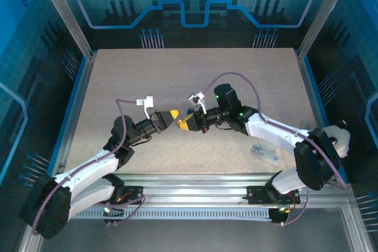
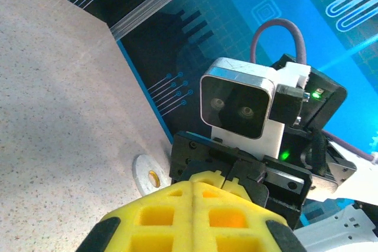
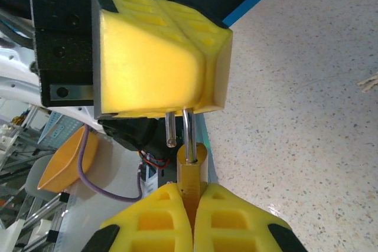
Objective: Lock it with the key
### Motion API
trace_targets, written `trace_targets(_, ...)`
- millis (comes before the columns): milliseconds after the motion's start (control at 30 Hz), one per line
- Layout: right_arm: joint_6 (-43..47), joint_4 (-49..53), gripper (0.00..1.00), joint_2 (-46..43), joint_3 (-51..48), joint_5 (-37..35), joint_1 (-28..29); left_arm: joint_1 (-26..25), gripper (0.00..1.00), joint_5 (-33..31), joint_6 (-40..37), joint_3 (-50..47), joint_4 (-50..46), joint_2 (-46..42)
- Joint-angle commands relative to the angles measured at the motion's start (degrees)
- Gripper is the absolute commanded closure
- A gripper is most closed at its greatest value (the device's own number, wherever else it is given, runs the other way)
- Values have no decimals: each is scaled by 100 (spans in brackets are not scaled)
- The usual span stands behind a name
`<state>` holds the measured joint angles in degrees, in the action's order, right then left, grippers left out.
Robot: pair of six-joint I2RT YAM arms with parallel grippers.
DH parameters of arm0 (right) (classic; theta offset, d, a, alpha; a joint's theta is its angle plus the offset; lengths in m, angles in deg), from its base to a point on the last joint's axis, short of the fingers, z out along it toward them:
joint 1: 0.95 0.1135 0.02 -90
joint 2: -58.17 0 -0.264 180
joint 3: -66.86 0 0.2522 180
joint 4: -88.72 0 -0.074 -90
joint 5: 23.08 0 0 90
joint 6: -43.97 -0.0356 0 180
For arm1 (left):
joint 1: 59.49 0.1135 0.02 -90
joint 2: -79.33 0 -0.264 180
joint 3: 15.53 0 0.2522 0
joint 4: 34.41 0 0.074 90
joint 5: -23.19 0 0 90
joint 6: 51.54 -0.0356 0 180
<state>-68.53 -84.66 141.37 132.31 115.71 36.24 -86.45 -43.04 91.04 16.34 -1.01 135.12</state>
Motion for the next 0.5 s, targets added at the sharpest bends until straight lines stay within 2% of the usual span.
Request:
trace_targets(0,-83,-274,100,-89,-97,378,-110,42,100,262,156,-113,878,-143)
trace_targets(467,-371,-1183,100,-129,-496,1224,-81,59,100,505,271,-283,1508,-130)
